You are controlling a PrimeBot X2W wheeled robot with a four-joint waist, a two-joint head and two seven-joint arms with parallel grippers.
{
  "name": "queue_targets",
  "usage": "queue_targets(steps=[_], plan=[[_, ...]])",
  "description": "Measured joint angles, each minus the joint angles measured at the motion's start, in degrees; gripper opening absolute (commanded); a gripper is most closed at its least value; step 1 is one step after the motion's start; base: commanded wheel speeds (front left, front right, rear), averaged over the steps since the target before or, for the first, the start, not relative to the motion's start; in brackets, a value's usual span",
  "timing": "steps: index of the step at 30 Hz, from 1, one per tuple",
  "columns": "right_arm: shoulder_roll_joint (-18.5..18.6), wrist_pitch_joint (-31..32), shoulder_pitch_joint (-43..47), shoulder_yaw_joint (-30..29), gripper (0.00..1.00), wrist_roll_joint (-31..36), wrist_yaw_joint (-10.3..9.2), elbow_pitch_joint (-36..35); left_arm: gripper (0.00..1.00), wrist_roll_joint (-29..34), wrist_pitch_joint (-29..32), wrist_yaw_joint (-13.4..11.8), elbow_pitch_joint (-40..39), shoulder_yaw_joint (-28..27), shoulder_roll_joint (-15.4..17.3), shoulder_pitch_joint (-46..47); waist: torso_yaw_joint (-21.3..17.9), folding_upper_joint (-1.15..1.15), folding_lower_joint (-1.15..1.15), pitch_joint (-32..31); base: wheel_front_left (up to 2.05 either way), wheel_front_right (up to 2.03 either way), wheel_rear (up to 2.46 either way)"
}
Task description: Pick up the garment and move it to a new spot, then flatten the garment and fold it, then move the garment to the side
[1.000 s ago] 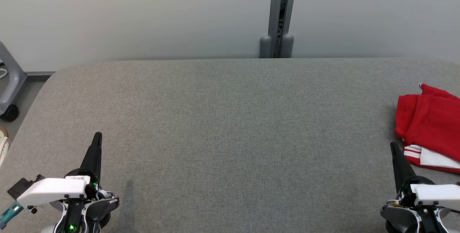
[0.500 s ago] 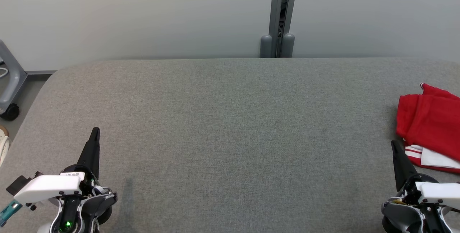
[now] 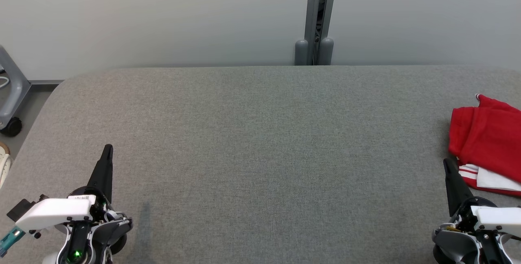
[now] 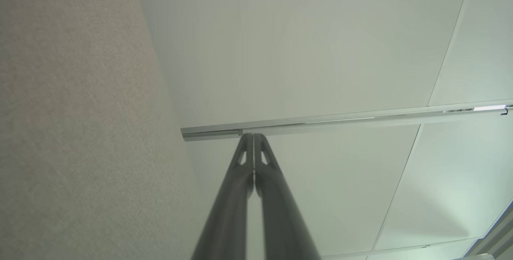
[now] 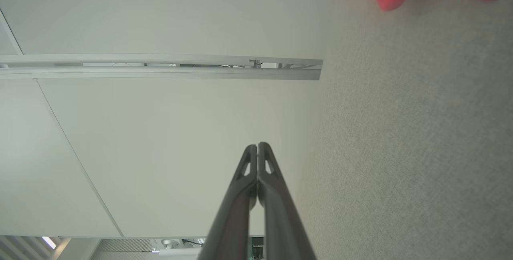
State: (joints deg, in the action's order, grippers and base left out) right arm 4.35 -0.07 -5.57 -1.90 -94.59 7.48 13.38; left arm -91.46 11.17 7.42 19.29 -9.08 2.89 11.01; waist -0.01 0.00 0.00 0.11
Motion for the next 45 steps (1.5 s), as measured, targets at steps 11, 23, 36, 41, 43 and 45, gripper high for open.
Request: queue_targets(steps=[11, 23, 36, 41, 43, 45], plan=[[-0.07, 0.07, -0.01, -0.16, 0.0, 0.13, 0.0, 0.01, 0.0, 0.0, 0.01, 0.0, 0.0, -0.02, -0.01, 0.0, 0.0, 0.0, 0.0, 0.0, 0.0, 0.0, 0.0], [-0.14, 0.13, -0.01, -0.33, 0.0, 0.24, 0.0, 0.01, 0.0, 0.0, 0.16, 0.0, 0.01, -0.05, -0.01, 0.0, 0.0, 0.0, 0.0, 0.0, 0.0, 0.0, 0.0], [-0.24, 0.19, -0.02, -0.54, 0.0, 0.33, 0.0, 0.03, 0.0, 0.01, 0.16, 0.0, 0.01, -0.08, -0.02, 0.0, 0.0, 0.0, 0.0, 0.0, 0.0, 0.0, 0.0], [-0.27, 0.32, -0.02, -0.59, 0.0, 0.34, 0.0, 0.03, 0.0, 0.01, 0.18, 0.0, 0.01, -0.1, -0.02, 0.0, 0.0, 0.0, 0.0, 0.0, 0.0, 0.0, 0.0], [-0.29, 0.38, -0.02, -0.62, 0.0, 0.34, 0.0, 0.03, 0.0, 0.01, 0.18, 0.0, 0.01, -0.1, -0.02, 0.0, 0.0, 0.0, 0.0, 0.0, 0.0, 0.0, 0.0], [-0.3, 0.49, -0.02, -0.63, 0.0, 0.34, 0.0, 0.04, 0.0, 0.01, 0.18, 0.0, 0.01, -0.11, -0.02, 0.0, 0.0, 0.0, 0.0, 0.0, 0.0, 0.0, 0.0]])
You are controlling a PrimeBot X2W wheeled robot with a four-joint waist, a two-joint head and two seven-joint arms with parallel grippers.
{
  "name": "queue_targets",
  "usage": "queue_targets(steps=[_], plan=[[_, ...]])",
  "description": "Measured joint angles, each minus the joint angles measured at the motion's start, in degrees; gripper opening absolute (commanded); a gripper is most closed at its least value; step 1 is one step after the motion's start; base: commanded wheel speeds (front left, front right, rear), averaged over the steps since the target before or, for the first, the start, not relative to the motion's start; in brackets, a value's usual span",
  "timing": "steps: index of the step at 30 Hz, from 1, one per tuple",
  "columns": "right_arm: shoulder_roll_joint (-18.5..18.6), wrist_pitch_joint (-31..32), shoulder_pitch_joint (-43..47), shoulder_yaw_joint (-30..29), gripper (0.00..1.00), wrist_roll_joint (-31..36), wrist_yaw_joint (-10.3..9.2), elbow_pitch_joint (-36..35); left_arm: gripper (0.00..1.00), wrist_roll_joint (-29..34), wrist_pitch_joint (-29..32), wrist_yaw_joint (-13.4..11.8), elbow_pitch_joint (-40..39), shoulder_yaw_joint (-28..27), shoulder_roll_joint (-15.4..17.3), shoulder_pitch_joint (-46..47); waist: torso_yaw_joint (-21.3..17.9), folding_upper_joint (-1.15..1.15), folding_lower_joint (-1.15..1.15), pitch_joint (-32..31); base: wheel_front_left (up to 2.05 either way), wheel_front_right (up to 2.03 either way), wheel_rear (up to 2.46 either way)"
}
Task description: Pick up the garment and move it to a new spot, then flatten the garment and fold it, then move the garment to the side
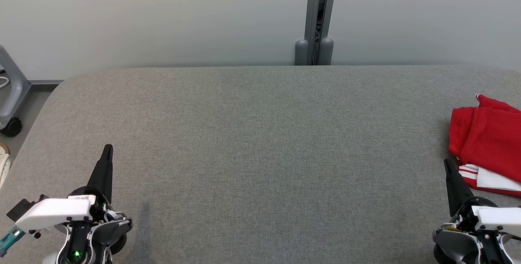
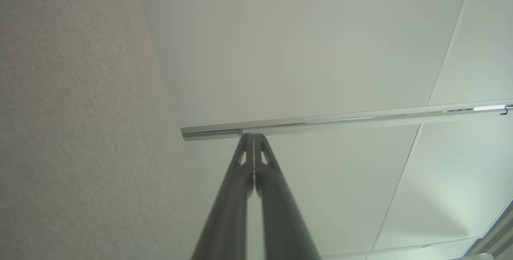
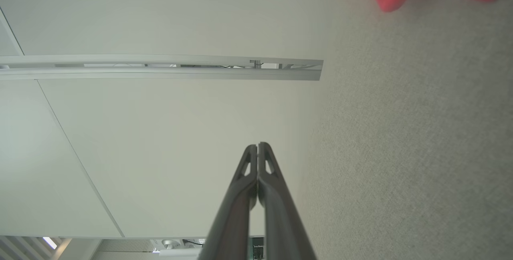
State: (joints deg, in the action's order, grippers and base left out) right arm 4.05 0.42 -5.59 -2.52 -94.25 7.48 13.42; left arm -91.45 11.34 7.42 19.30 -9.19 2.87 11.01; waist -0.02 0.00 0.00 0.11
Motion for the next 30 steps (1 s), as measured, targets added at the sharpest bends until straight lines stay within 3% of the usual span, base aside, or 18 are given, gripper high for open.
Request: queue_targets(steps=[30], plan=[[-0.22, 0.14, -0.01, -0.31, 0.0, 0.46, 0.0, 0.01, 0.0, 0.01, 0.07, 0.0, 0.0, -0.04, -0.02, 0.01, 0.0, 0.0, 0.0, 0.0, 0.0, 0.0, 0.0]])
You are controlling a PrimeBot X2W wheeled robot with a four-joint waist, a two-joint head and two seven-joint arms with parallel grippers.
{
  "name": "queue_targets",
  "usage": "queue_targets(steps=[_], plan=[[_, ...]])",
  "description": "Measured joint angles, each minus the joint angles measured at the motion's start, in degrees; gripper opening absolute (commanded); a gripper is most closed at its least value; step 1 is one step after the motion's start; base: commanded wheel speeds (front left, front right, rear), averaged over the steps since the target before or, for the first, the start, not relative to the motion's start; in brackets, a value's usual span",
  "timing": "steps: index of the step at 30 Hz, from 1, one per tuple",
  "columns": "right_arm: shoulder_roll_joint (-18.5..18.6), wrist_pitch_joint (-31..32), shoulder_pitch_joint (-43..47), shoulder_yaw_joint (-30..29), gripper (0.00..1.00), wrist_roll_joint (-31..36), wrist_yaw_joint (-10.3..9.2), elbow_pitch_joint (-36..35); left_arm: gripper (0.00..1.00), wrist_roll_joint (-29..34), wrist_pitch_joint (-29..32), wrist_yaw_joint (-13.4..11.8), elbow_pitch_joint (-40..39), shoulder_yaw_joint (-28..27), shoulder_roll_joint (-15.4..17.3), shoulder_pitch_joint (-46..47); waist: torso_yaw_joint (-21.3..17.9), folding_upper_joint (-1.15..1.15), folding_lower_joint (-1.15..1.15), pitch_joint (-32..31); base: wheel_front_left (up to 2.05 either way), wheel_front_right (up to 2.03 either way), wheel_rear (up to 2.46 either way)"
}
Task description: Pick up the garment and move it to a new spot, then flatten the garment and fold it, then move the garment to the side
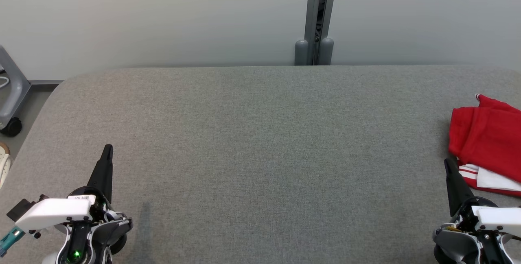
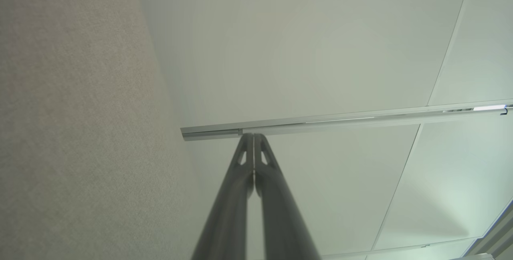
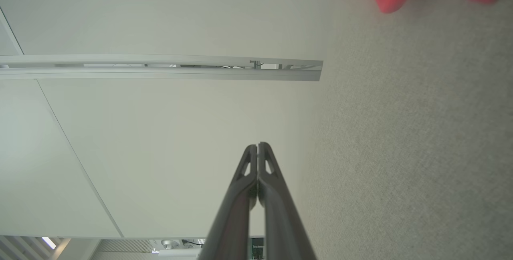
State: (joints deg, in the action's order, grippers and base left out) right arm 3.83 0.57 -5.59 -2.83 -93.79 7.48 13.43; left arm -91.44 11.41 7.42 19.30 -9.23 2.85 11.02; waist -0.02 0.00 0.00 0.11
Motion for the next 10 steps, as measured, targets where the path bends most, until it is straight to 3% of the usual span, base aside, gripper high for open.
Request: queue_targets(steps=[10], plan=[[-0.05, 0.01, 0.0, -0.07, 0.0, 0.03, 0.0, 0.01, 0.0, 0.0, 0.0, 0.0, -0.01, -0.01, 0.0, 0.0, 0.0, 0.0, 0.0, 0.0, 0.0, 0.0, 0.0]])
